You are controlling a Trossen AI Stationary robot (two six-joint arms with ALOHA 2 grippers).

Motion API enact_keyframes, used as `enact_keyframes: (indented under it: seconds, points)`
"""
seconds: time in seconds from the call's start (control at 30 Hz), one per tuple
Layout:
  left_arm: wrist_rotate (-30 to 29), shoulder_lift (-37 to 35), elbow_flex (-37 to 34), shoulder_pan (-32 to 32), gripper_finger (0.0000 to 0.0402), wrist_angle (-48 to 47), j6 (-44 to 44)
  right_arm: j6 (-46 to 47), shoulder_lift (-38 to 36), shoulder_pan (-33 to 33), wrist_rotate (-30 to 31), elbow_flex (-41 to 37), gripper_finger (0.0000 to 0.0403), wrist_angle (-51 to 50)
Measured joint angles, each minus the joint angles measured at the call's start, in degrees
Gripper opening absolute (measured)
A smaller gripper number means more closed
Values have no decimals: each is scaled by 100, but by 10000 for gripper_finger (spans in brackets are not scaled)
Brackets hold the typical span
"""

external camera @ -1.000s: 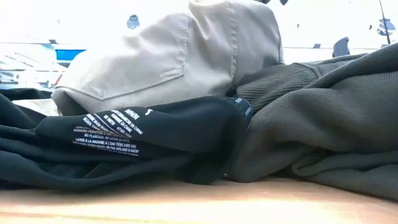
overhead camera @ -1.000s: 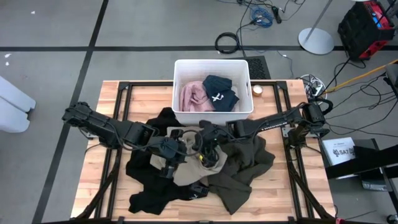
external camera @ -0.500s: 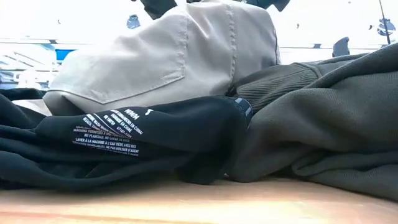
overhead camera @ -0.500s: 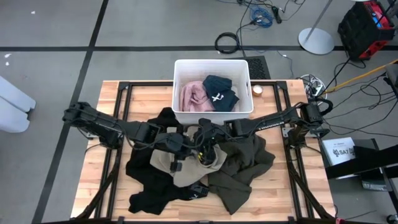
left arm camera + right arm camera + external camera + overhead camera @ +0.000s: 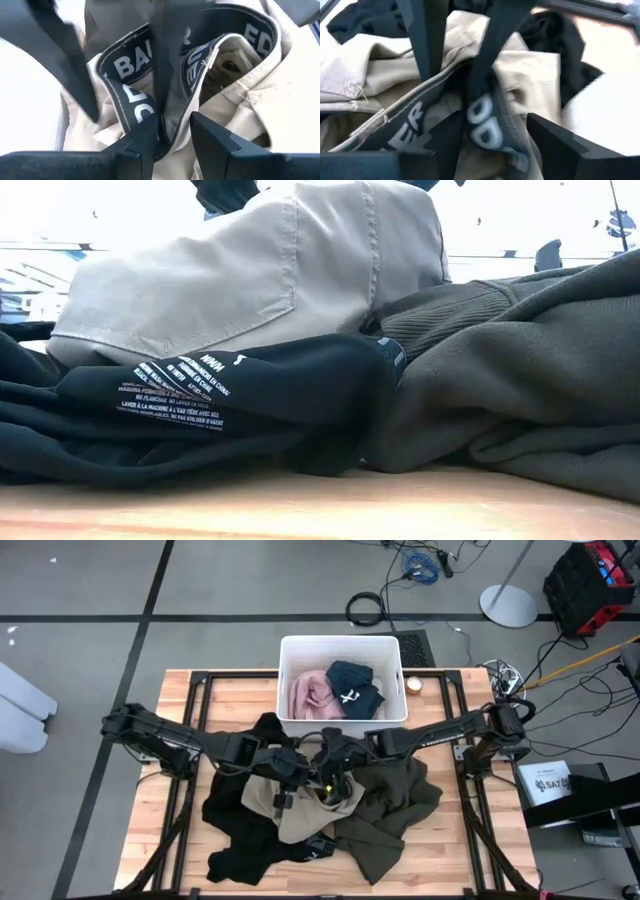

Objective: Sort clothes
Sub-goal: Put the brown shorts into the white bin

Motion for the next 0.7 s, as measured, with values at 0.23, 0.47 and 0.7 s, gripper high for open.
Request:
enact_keyframes:
  seconds: [0.23, 0.47, 0.7]
  points:
    - [-40, 99, 0, 76, 125, -317, 0, -99, -737, -9, 33, 0, 208, 29]
    - [-138, 127, 2, 386, 125, -710, -5, 628, -1280, 209, -600, -16, 208, -678]
    - [-163, 127, 2, 672, 125, -935, -235, 748, -907, 905, -955, -452, 208, -245]
